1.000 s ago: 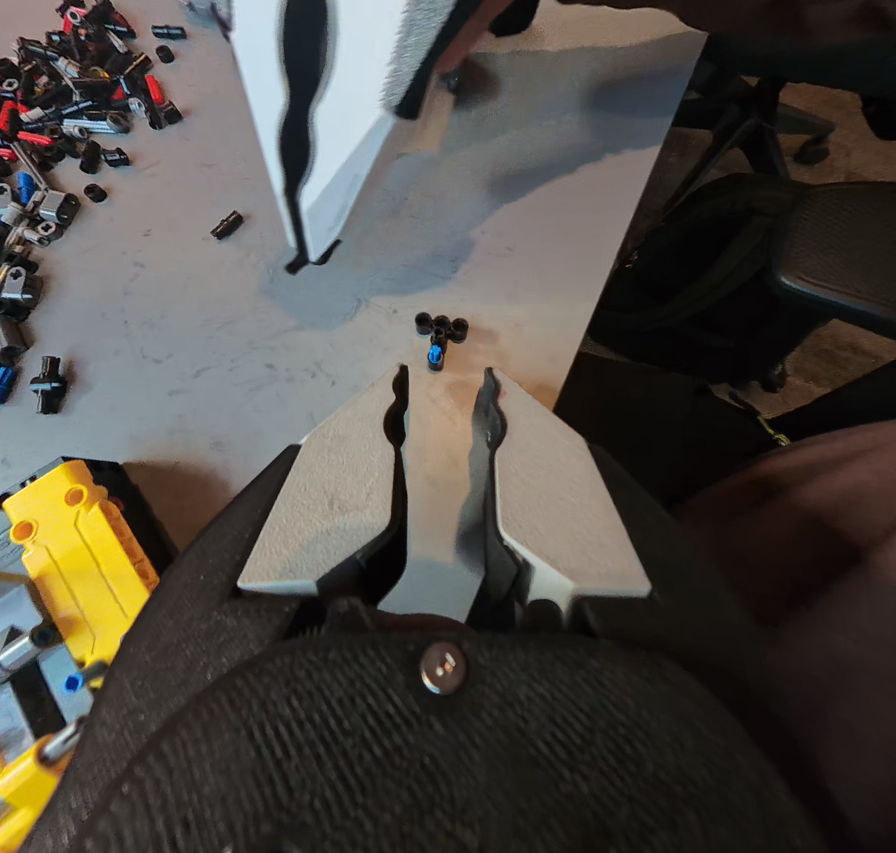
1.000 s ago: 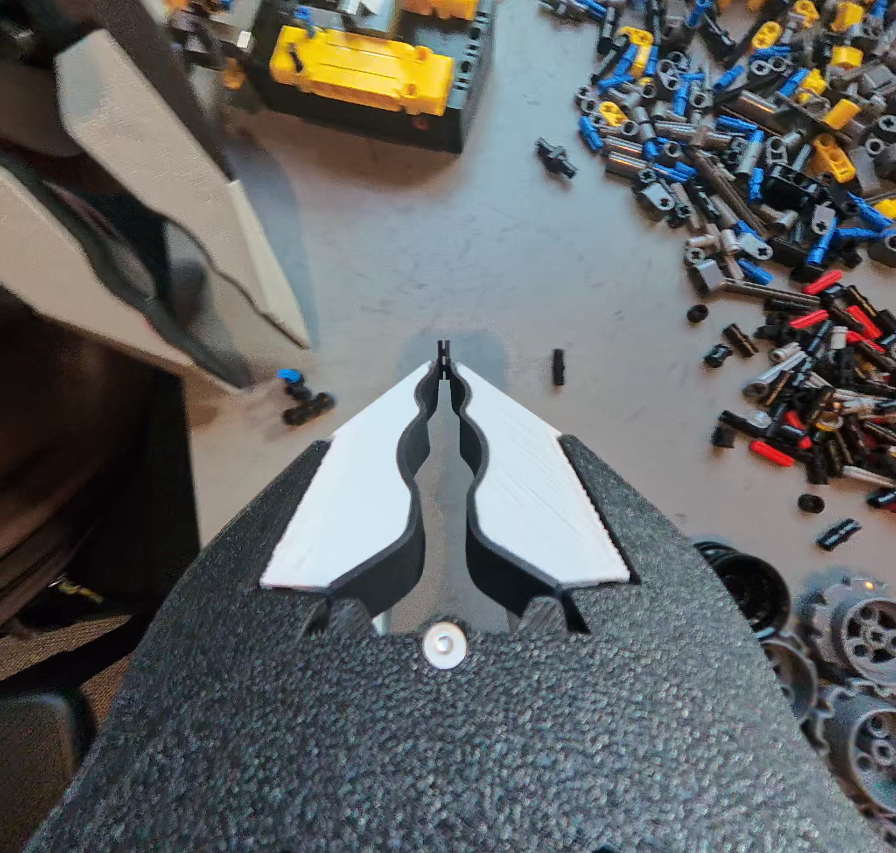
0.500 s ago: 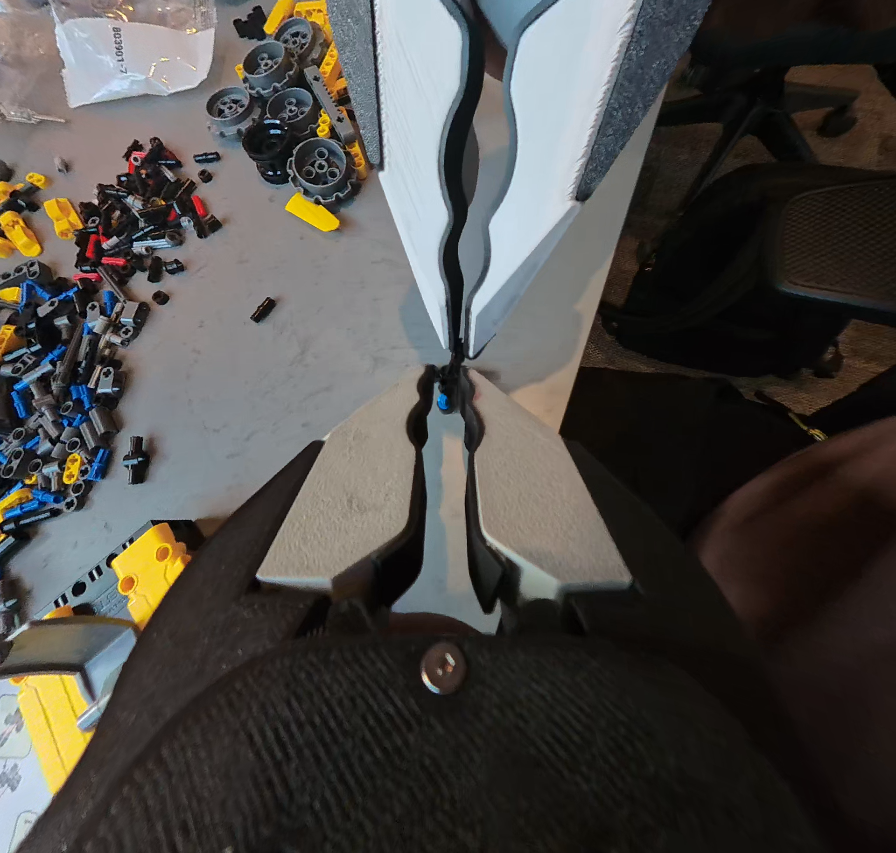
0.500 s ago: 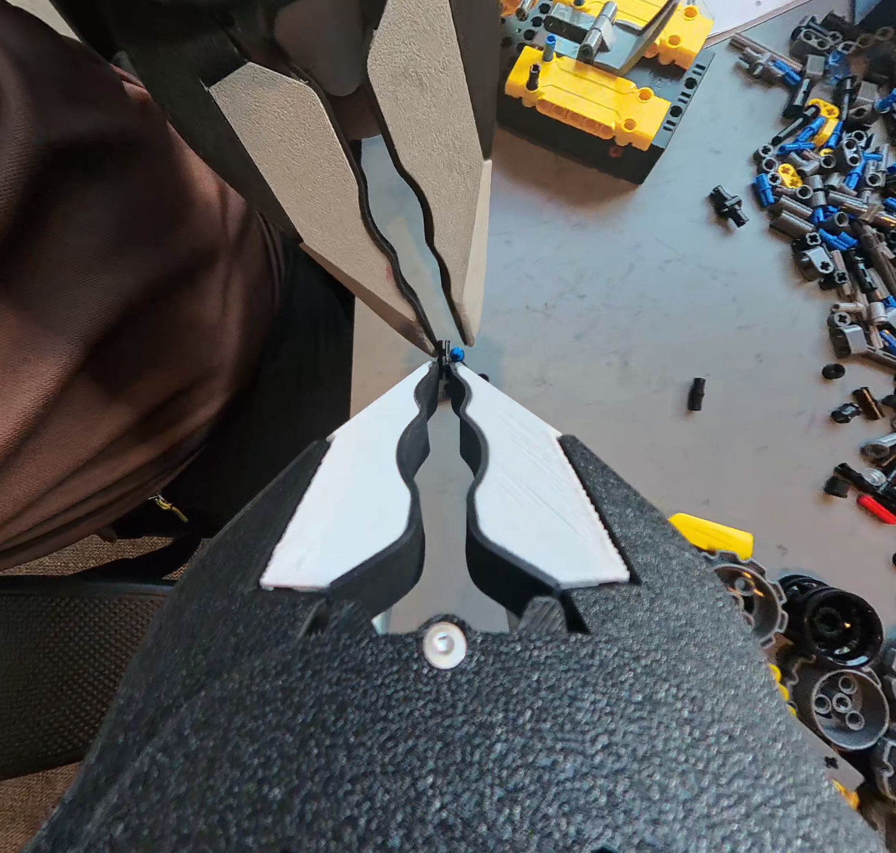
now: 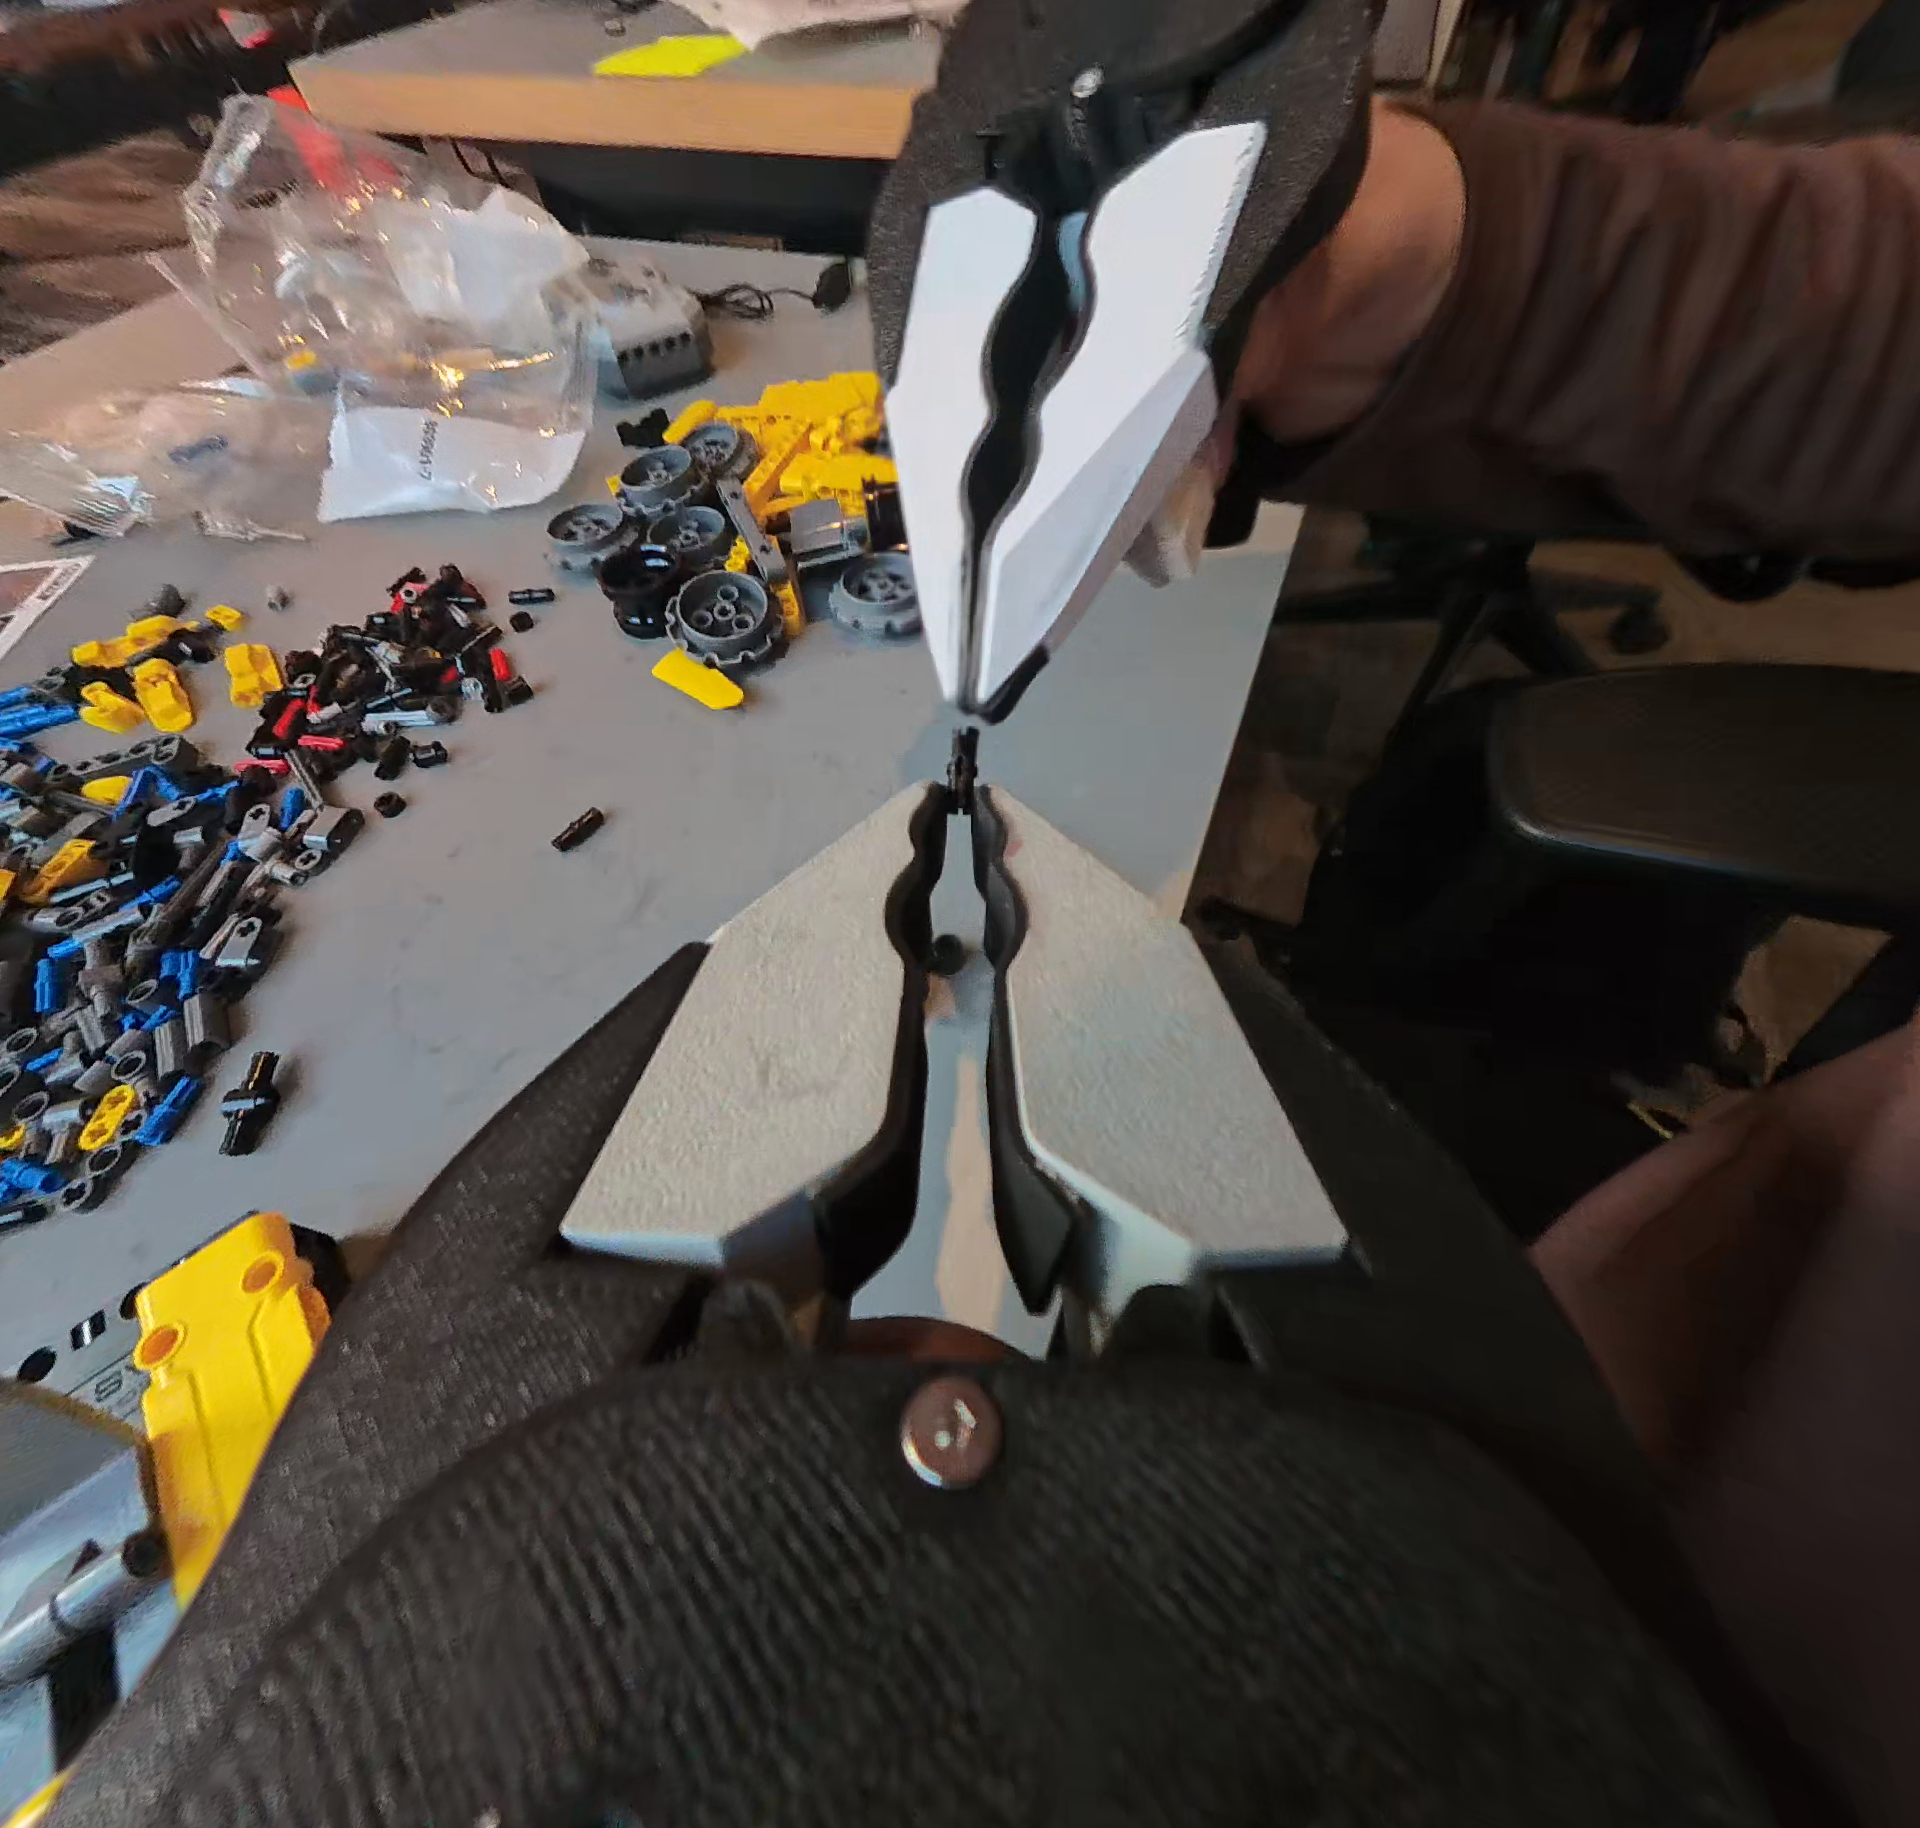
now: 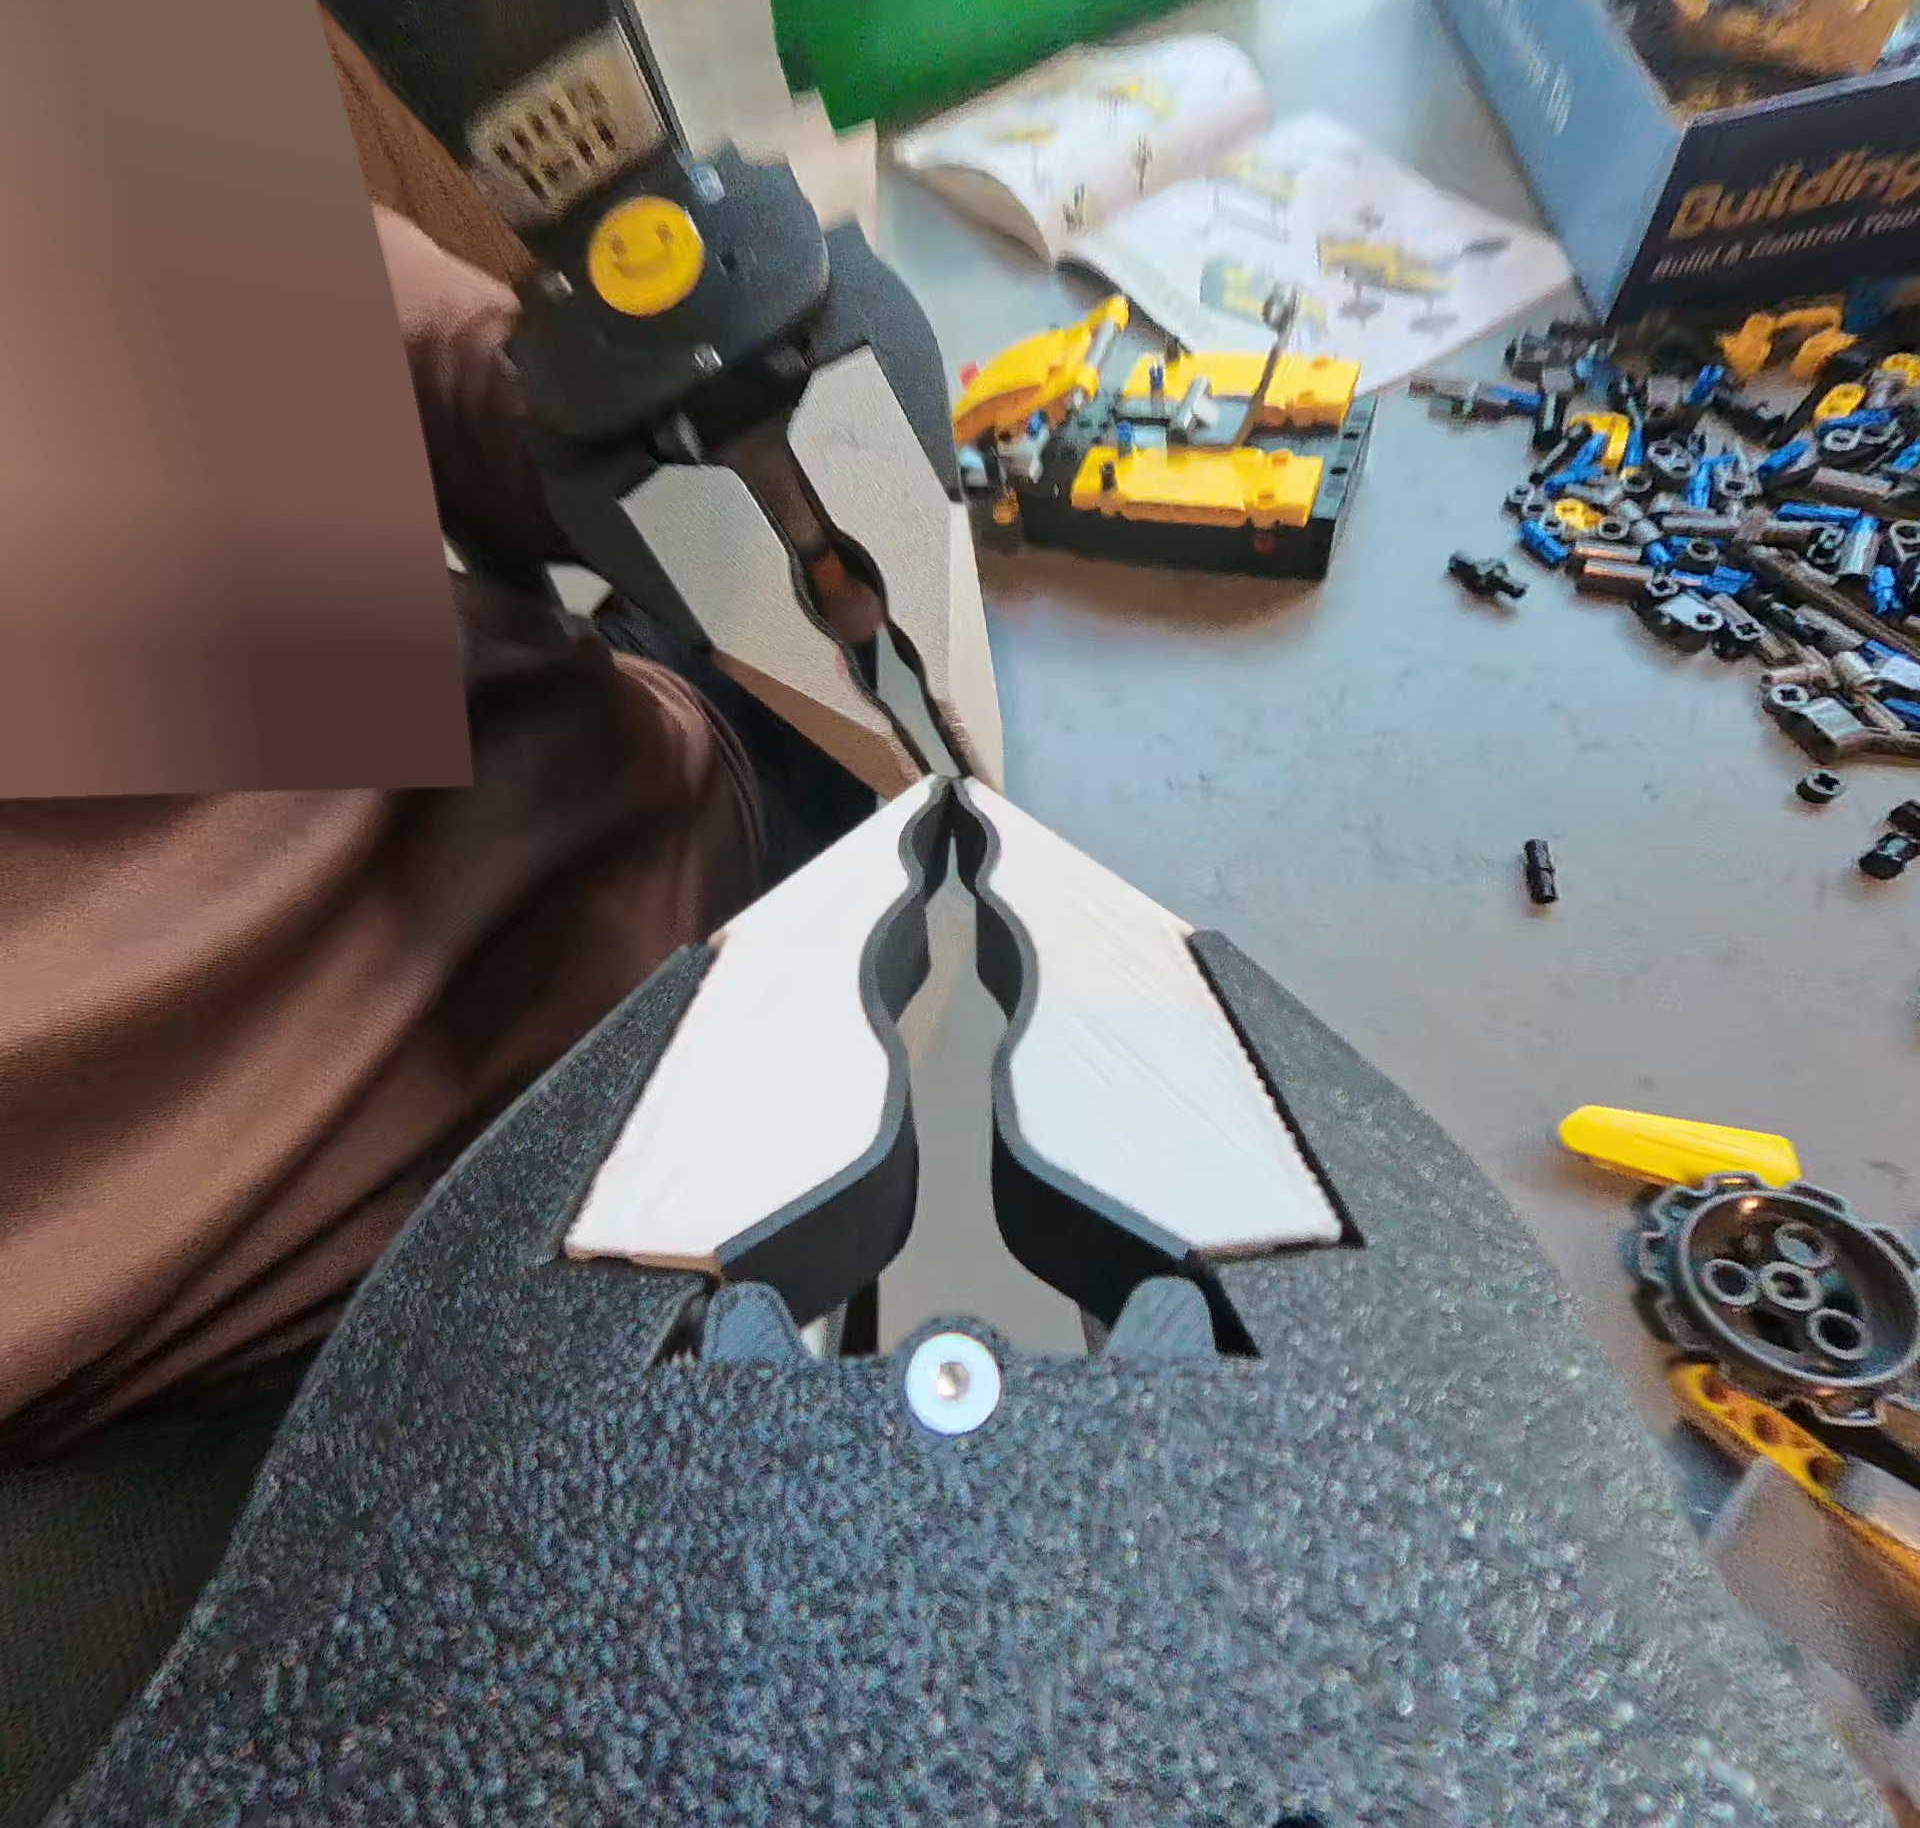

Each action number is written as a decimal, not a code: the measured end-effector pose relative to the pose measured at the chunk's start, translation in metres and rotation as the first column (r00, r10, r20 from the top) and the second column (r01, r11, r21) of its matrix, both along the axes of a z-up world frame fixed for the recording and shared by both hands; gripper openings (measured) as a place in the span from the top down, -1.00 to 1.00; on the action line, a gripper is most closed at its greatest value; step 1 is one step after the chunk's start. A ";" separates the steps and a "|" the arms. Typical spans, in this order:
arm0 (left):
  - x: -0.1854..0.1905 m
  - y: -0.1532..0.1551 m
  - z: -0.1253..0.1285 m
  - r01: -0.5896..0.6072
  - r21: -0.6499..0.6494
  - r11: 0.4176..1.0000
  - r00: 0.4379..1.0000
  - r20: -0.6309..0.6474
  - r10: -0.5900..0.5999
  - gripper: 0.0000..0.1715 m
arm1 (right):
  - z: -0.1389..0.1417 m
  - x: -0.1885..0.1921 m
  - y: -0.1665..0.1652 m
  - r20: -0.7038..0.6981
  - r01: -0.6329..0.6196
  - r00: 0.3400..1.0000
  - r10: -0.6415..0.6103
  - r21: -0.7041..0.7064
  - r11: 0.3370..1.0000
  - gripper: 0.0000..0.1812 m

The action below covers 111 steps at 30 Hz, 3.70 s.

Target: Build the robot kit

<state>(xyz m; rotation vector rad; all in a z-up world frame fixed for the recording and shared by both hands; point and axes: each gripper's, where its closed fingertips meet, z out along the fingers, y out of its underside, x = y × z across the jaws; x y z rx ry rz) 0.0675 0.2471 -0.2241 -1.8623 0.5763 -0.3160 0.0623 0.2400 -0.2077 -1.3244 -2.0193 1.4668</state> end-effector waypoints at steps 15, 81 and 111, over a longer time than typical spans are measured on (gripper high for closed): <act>0.019 -0.009 0.022 0.057 0.142 0.988 0.996 0.053 -0.065 0.97 | 0.014 0.019 -0.004 -0.068 -0.015 0.998 0.017 0.043 0.999 0.95; 0.003 0.005 -0.015 -0.006 -0.079 0.997 0.999 0.033 0.008 0.98 | -0.011 -0.003 0.002 0.049 0.006 0.999 -0.013 0.137 0.991 0.99; -0.014 0.004 -0.068 -0.060 -0.355 0.933 0.987 -0.159 0.003 0.95 | -0.066 -0.011 0.013 0.190 -0.014 0.980 -0.053 0.331 0.944 1.00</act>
